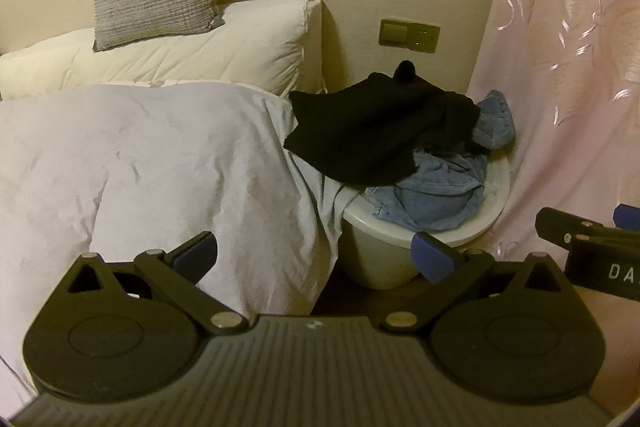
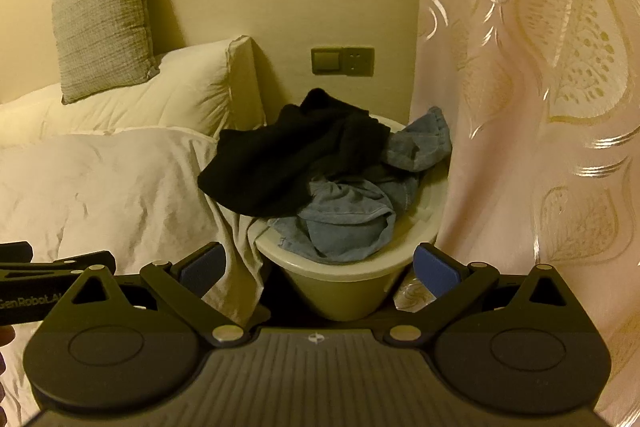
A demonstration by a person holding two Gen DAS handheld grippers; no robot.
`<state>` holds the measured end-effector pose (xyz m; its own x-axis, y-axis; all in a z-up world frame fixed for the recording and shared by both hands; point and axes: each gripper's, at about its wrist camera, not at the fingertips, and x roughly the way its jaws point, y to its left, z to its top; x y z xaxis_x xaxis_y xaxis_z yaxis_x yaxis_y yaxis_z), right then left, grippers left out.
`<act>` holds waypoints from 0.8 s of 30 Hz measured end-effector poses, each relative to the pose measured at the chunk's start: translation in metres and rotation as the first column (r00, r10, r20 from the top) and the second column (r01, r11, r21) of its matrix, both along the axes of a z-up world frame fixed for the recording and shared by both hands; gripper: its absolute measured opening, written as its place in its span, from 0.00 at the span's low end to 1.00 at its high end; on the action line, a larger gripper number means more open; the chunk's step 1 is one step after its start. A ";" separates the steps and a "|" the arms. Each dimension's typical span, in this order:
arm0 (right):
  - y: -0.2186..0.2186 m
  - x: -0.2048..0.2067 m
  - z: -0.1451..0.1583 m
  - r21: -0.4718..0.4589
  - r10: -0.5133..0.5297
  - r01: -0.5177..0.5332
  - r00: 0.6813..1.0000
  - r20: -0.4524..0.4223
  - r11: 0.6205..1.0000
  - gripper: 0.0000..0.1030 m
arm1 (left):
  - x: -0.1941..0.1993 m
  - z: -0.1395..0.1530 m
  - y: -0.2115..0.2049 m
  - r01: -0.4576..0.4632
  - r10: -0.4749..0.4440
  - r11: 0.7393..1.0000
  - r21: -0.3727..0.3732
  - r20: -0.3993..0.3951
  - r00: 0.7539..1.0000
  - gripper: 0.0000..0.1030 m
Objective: Fold clothes
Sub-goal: 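Reach both grippers into the black garment on the bin and close them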
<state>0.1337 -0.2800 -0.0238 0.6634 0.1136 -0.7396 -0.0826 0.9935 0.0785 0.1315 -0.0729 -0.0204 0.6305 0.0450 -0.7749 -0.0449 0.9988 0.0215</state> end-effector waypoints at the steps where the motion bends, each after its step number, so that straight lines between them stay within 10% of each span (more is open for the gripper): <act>1: -0.001 0.001 0.000 0.000 -0.004 0.004 1.000 0.001 1.000 1.00 | 0.002 0.000 -0.001 0.005 -0.005 1.000 0.000 0.001 1.000 0.99; 24: 0.025 0.146 -0.061 -0.022 -0.057 0.054 0.987 -0.149 0.998 1.00 | 0.161 -0.085 0.037 0.050 -0.056 0.998 -0.032 -0.234 0.971 0.98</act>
